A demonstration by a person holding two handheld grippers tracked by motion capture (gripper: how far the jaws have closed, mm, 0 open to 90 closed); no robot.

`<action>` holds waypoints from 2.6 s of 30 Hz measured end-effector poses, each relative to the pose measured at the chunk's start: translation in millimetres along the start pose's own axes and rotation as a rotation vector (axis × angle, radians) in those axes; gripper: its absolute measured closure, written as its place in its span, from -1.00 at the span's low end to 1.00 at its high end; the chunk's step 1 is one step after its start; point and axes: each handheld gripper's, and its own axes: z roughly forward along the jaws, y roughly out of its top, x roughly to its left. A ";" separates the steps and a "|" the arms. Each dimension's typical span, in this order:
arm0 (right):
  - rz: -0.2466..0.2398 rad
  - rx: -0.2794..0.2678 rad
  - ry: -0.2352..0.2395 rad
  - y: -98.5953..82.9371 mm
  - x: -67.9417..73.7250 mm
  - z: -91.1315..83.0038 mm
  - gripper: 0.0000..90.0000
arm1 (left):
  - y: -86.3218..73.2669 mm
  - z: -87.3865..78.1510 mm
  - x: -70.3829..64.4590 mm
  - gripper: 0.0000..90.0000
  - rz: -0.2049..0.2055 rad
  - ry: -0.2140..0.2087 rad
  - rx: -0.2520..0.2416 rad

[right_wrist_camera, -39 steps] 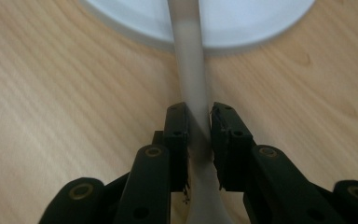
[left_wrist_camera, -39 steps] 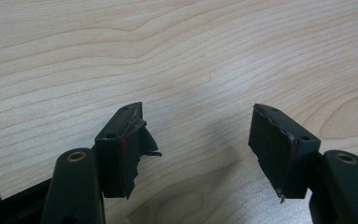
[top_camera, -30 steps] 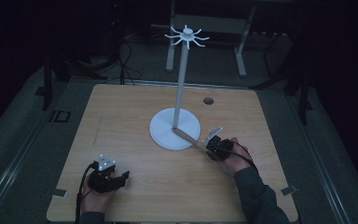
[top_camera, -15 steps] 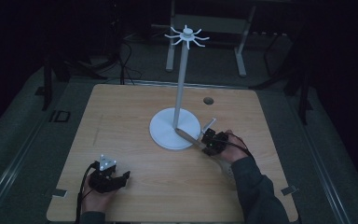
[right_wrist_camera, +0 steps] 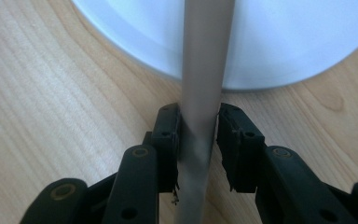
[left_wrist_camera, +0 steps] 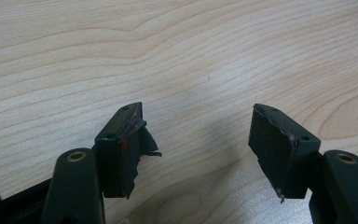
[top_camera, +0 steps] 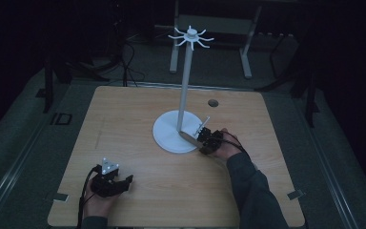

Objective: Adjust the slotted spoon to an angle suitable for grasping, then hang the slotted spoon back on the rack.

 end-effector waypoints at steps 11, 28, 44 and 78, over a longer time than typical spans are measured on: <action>0.006 -0.024 0.043 1.2 -0.6 -1.7 0.64 | 0.4 0.5 0.1 -0.20 0.000 -0.001 0.003; -0.030 -0.112 0.000 -6.5 11.5 -26.0 0.65 | 0.5 0.4 -0.4 -0.20 0.003 -0.002 0.002; 0.011 -0.280 -0.026 -15.5 7.3 -52.0 0.65 | 0.8 0.4 -0.9 -0.20 0.005 -0.002 -0.001; 0.102 -0.637 -0.067 -17.2 3.2 -92.3 0.65 | 1.1 1.1 -1.7 -0.20 0.003 -0.004 -0.002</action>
